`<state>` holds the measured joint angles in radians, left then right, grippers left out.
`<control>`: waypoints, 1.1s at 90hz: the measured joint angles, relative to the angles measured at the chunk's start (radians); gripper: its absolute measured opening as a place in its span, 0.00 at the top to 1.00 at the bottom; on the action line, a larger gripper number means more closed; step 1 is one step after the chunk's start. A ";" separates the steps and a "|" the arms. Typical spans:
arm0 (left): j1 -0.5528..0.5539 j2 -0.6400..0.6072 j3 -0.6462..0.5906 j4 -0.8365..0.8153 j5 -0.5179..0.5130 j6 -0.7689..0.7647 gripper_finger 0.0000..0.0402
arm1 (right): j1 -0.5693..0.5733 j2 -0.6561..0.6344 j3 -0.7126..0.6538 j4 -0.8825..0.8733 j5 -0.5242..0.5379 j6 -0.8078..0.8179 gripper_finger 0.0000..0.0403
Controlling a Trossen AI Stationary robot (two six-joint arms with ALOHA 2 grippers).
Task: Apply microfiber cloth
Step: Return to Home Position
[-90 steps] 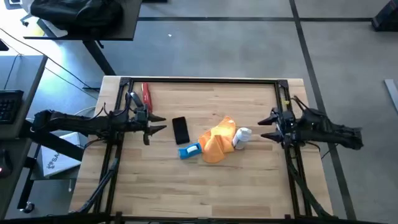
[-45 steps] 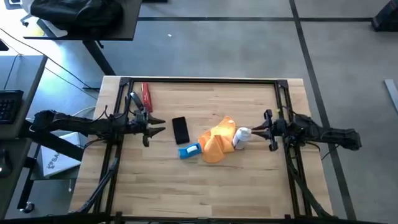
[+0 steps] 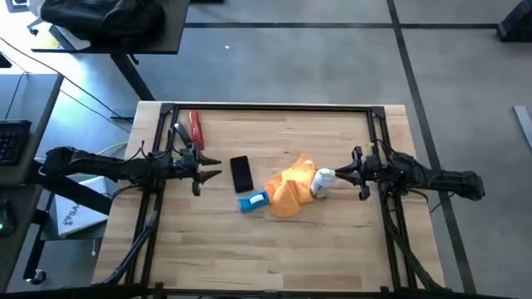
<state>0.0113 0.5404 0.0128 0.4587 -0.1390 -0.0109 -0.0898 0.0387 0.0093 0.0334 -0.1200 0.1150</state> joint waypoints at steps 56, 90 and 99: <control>0.025 -0.069 0.001 -0.155 0.103 0.266 0.94 | 0.000 0.000 0.000 0.000 0.000 0.000 0.94; 0.088 -0.376 0.000 -0.308 0.355 0.208 0.99 | 0.000 0.000 0.000 0.000 -0.001 -0.002 0.94; 0.094 -0.418 0.000 -0.284 0.417 0.163 0.99 | 0.000 0.000 0.000 0.000 -0.001 0.000 0.94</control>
<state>0.1055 0.1225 0.0132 0.1751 0.2776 0.1520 -0.0898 0.0387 0.0090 0.0334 -0.1207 0.1150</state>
